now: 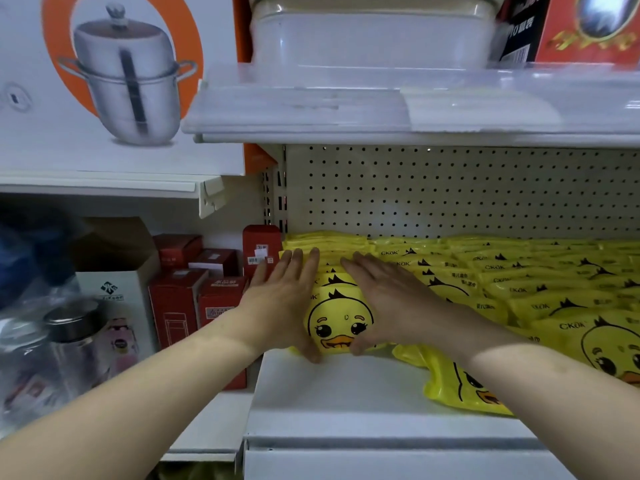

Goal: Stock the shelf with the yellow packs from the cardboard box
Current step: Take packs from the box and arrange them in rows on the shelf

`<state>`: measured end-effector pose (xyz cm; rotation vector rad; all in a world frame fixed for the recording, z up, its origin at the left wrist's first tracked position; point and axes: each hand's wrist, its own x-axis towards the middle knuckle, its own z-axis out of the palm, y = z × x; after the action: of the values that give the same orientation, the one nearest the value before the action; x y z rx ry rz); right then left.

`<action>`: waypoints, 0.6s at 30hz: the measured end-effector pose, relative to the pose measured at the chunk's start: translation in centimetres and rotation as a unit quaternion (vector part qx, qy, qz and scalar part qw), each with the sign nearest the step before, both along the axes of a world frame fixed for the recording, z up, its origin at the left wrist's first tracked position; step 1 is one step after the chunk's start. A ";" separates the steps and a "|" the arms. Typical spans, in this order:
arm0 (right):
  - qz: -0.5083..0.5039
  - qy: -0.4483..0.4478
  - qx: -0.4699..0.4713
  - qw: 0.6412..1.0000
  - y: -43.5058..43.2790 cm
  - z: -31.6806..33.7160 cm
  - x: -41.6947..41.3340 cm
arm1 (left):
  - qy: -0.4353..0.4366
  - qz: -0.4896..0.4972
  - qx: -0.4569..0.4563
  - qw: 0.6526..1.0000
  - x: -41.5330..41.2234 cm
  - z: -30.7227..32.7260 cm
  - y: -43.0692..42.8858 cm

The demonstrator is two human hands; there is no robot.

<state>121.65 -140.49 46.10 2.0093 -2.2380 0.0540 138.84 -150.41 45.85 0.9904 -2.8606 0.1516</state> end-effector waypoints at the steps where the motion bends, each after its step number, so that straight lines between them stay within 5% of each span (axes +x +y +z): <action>1: -0.001 0.001 -0.002 1.000 -0.1 -0.1 -0.1 | -0.015 0.002 -0.005 1.000 -0.2 0.0 -0.2; 12: -0.026 0.016 -0.003 1.000 -0.7 -0.2 -0.1 | -0.070 0.005 -0.002 0.998 -1.9 0.9 -2.2; 18: -0.034 0.020 0.002 0.999 -0.8 -0.2 0.2 | -0.027 -0.012 0.008 1.000 -1.5 0.1 -3.1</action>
<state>121.89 -141.29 45.91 1.9170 -2.2818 0.0031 137.38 -153.50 45.95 0.9677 -2.9257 0.1546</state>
